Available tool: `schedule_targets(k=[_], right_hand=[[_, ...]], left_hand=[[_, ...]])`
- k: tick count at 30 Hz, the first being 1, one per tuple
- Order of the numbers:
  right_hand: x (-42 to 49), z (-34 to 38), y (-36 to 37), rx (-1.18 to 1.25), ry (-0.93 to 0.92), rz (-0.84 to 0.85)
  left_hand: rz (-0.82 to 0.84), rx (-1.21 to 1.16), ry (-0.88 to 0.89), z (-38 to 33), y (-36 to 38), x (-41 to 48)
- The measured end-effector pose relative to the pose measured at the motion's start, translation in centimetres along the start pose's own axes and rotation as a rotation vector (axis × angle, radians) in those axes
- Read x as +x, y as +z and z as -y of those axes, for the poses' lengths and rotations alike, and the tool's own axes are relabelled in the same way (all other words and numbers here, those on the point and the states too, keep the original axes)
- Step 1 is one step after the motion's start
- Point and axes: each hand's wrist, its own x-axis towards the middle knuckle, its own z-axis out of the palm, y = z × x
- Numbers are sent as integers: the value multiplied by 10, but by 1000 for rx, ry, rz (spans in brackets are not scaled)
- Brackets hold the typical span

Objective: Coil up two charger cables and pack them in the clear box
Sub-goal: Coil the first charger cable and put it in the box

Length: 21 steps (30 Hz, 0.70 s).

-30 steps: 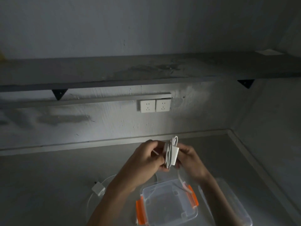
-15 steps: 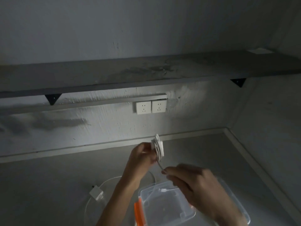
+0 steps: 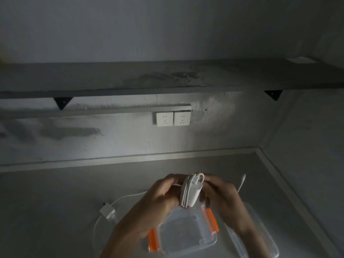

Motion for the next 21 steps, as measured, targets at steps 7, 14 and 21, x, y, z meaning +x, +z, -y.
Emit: schedule_targets(k=[7, 14, 21], right_hand=[[-33, -11, 48, 133, 134, -37], [-52, -10, 52, -79, 126, 159], [-75, -12, 44, -424, -112, 187]], left_hand=[[-300, -477, -20, 37, -1, 3], [-499, -1002, 58, 51, -2, 6], [-724, -699, -4, 59, 16, 4]])
